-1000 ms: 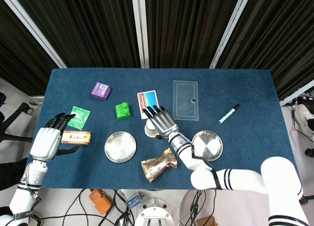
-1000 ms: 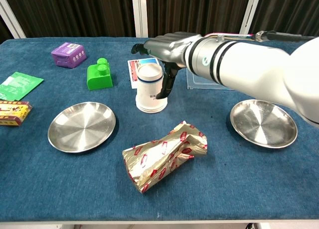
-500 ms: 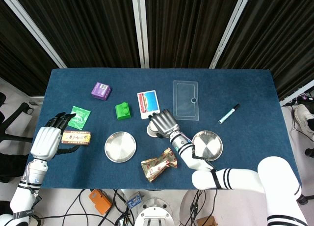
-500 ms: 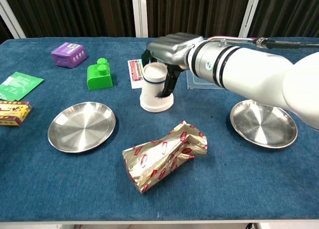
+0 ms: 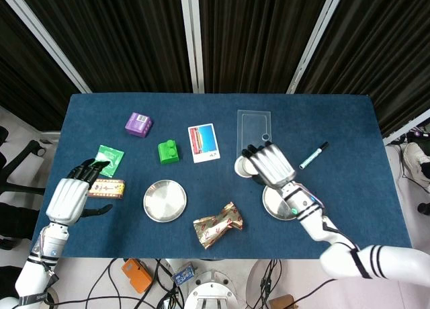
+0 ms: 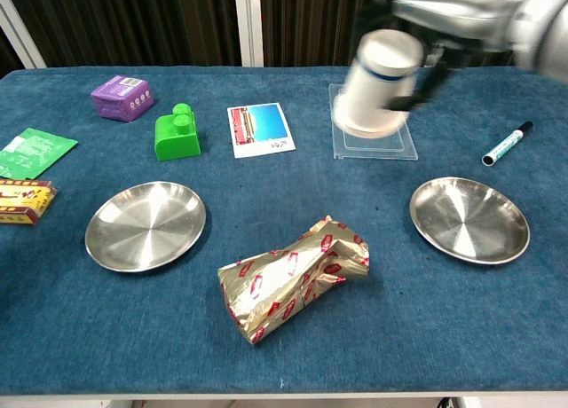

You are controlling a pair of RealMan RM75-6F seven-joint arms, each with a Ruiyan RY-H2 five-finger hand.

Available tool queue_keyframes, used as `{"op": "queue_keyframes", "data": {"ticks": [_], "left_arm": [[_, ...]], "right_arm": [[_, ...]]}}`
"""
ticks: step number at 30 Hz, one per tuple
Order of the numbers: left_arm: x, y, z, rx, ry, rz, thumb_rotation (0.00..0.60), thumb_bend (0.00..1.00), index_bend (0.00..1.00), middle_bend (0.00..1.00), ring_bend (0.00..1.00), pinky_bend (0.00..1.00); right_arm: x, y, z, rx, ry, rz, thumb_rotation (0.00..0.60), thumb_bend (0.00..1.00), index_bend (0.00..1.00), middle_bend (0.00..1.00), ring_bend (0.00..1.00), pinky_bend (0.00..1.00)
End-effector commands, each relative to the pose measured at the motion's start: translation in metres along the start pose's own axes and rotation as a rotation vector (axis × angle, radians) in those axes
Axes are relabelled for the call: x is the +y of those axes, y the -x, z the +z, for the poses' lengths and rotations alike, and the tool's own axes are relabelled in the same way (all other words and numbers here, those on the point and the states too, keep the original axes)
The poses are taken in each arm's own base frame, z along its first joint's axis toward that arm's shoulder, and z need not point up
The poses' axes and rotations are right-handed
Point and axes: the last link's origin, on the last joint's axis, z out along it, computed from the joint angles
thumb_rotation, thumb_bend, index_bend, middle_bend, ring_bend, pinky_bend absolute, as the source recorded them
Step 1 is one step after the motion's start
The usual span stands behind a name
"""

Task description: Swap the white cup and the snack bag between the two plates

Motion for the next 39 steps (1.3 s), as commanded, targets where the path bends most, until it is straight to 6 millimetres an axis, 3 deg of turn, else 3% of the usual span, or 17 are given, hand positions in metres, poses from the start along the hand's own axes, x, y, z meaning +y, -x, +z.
{"op": "queue_keyframes", "data": {"ticks": [1,6,13,16,21,24,27,33,39], "left_arm": [[0.004,0.005,0.000,-0.018,0.013,0.005,0.600,0.02,0.12,0.17,0.12,0.23],[0.012,0.015,-0.004,-0.045,0.041,0.018,0.600,0.02,0.12,0.17,0.12,0.23],[0.025,0.019,-0.012,-0.057,0.081,0.022,0.600,0.03,0.12,0.17,0.12,0.23],[0.030,0.020,-0.014,-0.064,0.100,0.011,0.600,0.03,0.12,0.17,0.12,0.23],[0.039,0.022,-0.016,-0.083,0.130,-0.020,0.600,0.03,0.12,0.17,0.12,0.23],[0.050,0.024,-0.020,-0.100,0.164,-0.078,0.600,0.03,0.12,0.16,0.12,0.23],[0.065,0.026,-0.023,-0.129,0.218,-0.124,0.600,0.03,0.12,0.16,0.12,0.23],[0.115,0.043,-0.019,-0.181,0.366,-0.175,0.600,0.04,0.12,0.11,0.12,0.23],[0.173,0.080,0.000,-0.290,0.455,-0.263,0.600,0.05,0.11,0.08,0.10,0.23]], "right_arm": [[0.034,0.018,-0.053,-0.055,0.034,0.023,0.600,0.41,0.76,0.65,0.66,0.57],[0.051,0.054,-0.073,-0.139,0.037,0.052,0.600,0.41,0.75,0.65,0.66,0.57],[0.052,0.088,-0.075,-0.206,0.026,0.103,0.600,0.41,0.63,0.64,0.63,0.56],[0.052,0.095,-0.076,-0.233,0.023,0.136,0.600,0.41,0.46,0.53,0.55,0.55],[0.057,0.091,-0.082,-0.264,0.026,0.175,0.600,0.39,0.01,0.19,0.24,0.43],[0.061,0.080,-0.091,-0.234,0.034,0.184,0.600,0.29,0.00,0.05,0.10,0.35],[0.067,0.068,-0.104,-0.188,0.049,0.194,0.600,0.22,0.00,0.00,0.02,0.28],[0.088,0.049,-0.149,-0.088,0.142,0.203,0.600,0.21,0.00,0.00,0.00,0.18],[0.109,0.046,-0.199,-0.007,0.281,0.248,0.600,0.21,0.00,0.00,0.00,0.10]]}}
